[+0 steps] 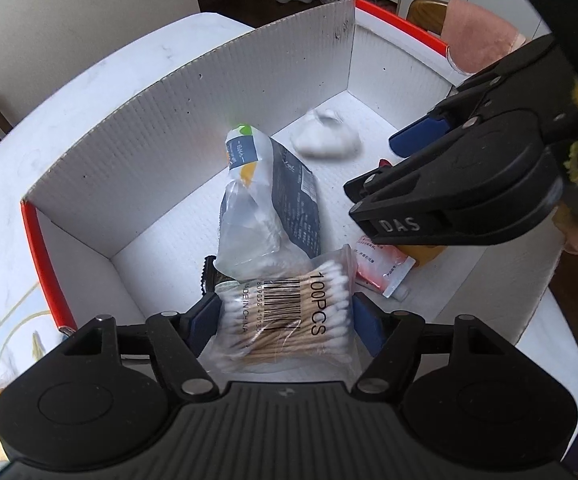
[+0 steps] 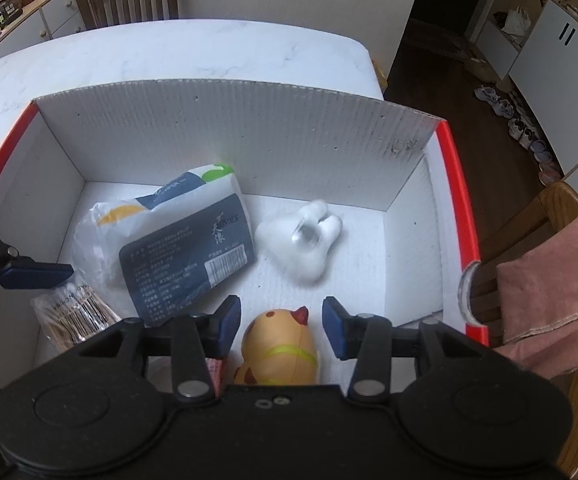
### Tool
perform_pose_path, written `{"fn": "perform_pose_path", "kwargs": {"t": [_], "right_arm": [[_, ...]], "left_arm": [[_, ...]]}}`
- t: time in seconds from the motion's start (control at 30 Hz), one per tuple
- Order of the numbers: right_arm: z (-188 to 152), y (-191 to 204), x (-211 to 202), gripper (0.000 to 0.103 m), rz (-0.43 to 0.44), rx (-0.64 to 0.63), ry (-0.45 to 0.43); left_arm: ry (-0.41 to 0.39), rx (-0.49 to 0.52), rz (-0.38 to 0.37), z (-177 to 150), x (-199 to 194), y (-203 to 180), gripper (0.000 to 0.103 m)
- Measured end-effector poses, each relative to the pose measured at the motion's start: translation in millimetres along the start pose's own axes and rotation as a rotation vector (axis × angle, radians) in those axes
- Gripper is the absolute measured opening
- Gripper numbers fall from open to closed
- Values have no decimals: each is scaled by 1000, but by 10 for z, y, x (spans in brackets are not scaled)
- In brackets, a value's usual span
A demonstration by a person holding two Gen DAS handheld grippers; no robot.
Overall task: Organize objects
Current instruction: 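Open both tools to drop the swab pack and plush into the box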
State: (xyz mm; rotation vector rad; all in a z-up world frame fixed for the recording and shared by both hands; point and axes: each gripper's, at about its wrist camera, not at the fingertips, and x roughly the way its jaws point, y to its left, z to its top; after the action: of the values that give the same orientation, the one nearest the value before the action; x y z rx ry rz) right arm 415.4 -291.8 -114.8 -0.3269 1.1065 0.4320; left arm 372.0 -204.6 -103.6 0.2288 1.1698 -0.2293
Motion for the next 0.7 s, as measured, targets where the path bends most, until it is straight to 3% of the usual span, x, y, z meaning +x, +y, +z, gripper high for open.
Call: {"fn": "perform_pose_path", "kwargs": {"t": [0.23, 0.7], "right_arm": [[-96, -69, -175, 58, 30, 17, -54], [-222, -16, -714, 60, 68, 19, -162]], "left_arm": [[-28, -10, 6, -39, -39, 8, 71], [-157, -20, -26, -222, -503, 35, 71]]}}
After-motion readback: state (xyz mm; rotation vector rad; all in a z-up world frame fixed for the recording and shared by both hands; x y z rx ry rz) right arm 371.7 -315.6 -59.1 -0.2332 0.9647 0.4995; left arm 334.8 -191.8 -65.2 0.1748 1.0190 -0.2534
